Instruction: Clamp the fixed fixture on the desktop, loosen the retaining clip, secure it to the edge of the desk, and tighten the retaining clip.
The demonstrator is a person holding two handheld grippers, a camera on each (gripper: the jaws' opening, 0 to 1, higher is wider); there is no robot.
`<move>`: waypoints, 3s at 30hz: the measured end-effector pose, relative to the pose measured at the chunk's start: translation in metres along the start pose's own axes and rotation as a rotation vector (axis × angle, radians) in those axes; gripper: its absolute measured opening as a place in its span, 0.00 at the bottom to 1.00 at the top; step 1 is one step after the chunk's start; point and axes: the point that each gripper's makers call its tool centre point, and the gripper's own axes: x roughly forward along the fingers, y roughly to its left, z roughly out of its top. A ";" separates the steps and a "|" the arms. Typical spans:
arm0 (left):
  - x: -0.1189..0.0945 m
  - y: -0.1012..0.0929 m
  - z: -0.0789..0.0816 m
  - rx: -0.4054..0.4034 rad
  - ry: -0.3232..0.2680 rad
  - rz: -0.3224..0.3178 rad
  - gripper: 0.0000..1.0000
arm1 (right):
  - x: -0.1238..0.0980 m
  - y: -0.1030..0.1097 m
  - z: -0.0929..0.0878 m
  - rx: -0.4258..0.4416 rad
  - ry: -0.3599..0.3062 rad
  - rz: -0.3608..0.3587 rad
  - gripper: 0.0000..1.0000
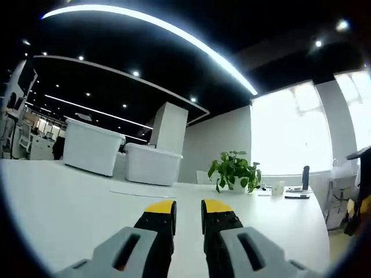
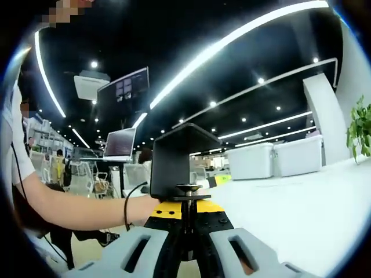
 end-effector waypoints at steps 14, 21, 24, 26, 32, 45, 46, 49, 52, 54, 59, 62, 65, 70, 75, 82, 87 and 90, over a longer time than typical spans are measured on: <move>0.001 0.000 -0.004 0.027 0.022 -0.007 0.18 | -0.018 0.009 -0.019 -0.002 0.012 0.014 0.03; 0.001 0.001 -0.003 0.027 0.015 0.001 0.18 | -0.028 0.016 -0.029 0.012 0.028 0.023 0.03; -0.001 0.008 -0.002 0.028 0.011 0.036 0.18 | -0.032 0.019 -0.033 0.006 0.033 0.028 0.03; -0.003 0.013 0.001 0.009 0.000 0.055 0.18 | -0.034 0.021 -0.034 0.010 0.031 0.036 0.03; -0.003 0.014 0.005 -0.004 -0.017 0.047 0.18 | -0.037 0.027 -0.037 0.025 0.021 0.048 0.03; -0.003 0.012 0.004 0.002 -0.015 0.044 0.18 | -0.044 0.034 -0.056 0.028 0.039 0.056 0.03; -0.002 0.014 0.005 0.003 -0.014 0.044 0.18 | -0.044 0.034 -0.058 0.028 0.042 0.056 0.03; 0.000 0.017 0.004 0.007 -0.013 0.044 0.18 | -0.045 0.033 -0.062 0.035 0.044 0.055 0.03; 0.000 0.018 0.003 0.008 -0.013 0.045 0.18 | -0.047 0.029 -0.067 0.044 0.047 0.051 0.03; 0.000 0.018 0.003 0.008 -0.014 0.046 0.18 | -0.048 0.028 -0.071 0.044 0.052 0.046 0.03; 0.000 0.018 0.001 0.011 -0.010 0.049 0.18 | -0.051 0.023 -0.086 0.051 0.073 0.033 0.03; 0.000 0.017 0.001 0.012 -0.010 0.047 0.18 | -0.051 0.021 -0.093 0.047 0.082 0.030 0.03; 0.000 0.017 0.000 0.012 -0.008 0.046 0.18 | -0.051 0.020 -0.101 0.046 0.087 0.027 0.03; 0.000 0.015 -0.002 0.018 0.000 0.041 0.18 | -0.049 0.013 -0.109 0.062 0.093 0.005 0.03; 0.000 0.015 -0.001 0.020 -0.002 0.042 0.18 | -0.051 0.004 -0.115 0.071 0.109 -0.029 0.03; -0.001 0.015 0.001 0.017 -0.011 0.047 0.18 | -0.053 -0.002 -0.123 0.089 0.126 -0.045 0.03; -0.001 0.014 0.000 0.018 -0.009 0.044 0.18 | -0.051 -0.004 -0.124 0.072 0.125 -0.050 0.03; -0.001 0.013 -0.001 0.022 -0.004 0.043 0.18 | -0.049 -0.010 -0.125 0.090 0.128 -0.071 0.03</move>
